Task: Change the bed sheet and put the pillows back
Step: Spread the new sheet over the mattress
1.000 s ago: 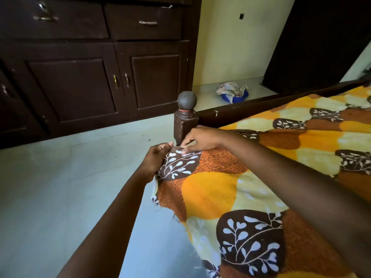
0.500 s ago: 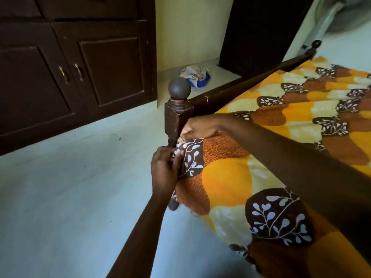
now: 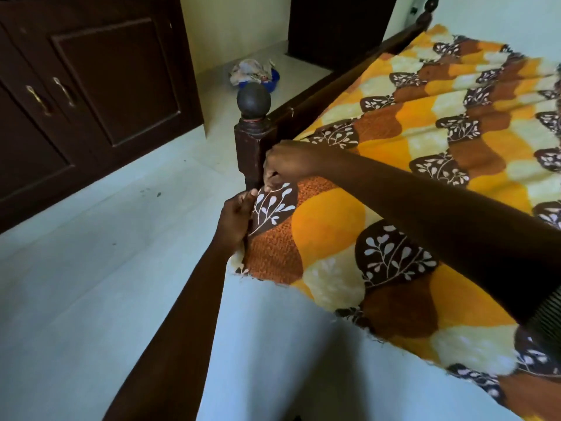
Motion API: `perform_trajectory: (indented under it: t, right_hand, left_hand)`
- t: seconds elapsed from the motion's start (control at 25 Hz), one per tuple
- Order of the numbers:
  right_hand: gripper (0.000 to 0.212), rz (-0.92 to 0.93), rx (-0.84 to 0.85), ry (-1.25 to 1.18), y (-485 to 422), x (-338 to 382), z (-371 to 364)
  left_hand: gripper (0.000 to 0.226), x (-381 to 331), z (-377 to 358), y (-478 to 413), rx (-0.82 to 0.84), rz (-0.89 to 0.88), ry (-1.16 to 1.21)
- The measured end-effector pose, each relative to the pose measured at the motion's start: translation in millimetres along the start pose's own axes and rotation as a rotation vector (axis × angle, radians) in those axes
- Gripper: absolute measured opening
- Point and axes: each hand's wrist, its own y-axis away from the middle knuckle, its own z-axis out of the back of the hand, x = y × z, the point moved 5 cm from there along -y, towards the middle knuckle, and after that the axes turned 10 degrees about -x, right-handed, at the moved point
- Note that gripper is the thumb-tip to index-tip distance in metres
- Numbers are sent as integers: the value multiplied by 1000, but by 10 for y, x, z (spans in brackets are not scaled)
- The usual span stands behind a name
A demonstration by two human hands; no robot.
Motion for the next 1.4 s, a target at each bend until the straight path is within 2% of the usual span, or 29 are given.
perform_trajectory:
  t: [0.12, 0.16, 0.2, 0.28, 0.36, 0.44, 0.48, 0.52, 0.6, 0.64, 0.76, 0.8, 0.88, 1.0, 1.16, 1.28, 1.4]
  right_hand:
    - [27, -9, -75, 187, 30, -57, -148]
    - [27, -1, -84, 192, 35, -54, -174]
    - [27, -3, -93, 154, 46, -40, -174]
    - [27, -34, -96, 52, 102, -8, -141]
    - [25, -45, -125, 42, 150, 25, -66]
    - [21, -93, -244, 102, 268, 111, -7]
    - [21, -125, -386, 75, 373, 166, 24]
    - [21, -177, -571, -54, 540, 220, 45]
    - [20, -349, -933, -543, 1044, 316, -61]
    - [19, -492, -1008, -808, 1291, 393, -240]
    - [22, -1024, -905, -1582, 1729, 760, -1066]
    - [25, -1140, -896, -1819, 1776, 855, -1283]
    - [34, -1273, -984, -2158, 1784, 915, -1510]
    - [32, -1310, -1243, -2418, 1683, 891, -1571]
    - [39, -1247, -1555, -2525, 1576, 876, -1573]
    - [45, -1114, -1661, -2620, 1493, 867, -1601]
    - [40, -1031, -1707, -2681, 1457, 835, -1617]
  left_hand:
    - [39, -29, -6, 132, -204, -262, -359]
    - [42, -10, -35, 198, -285, -316, -471]
    - [44, 8, -71, 261, -328, -298, -537]
    - [41, 45, -130, 318, -359, -237, -526]
    - [29, -6, -145, 283, -412, -284, -456]
    - [17, -55, -141, 197, -418, -255, -458]
    - [15, -52, -147, 157, -388, -235, -490]
    - [16, -42, -170, 147, -351, -248, -527]
    - [24, -14, -213, 143, -305, -286, -554]
    - [28, -16, -226, 137, -306, -282, -538]
    - [26, 42, -270, 102, -329, -230, -506]
    - [24, 67, -285, 91, -332, -213, -494]
    - [18, 121, -304, 82, -333, -155, -426]
    - [17, 186, -312, 42, -310, -82, -338]
    - [16, 240, -332, 4, -342, 25, -248]
    - [16, 306, -314, 3, -421, 137, -217]
    - [18, 237, -324, 8, -446, 163, -187]
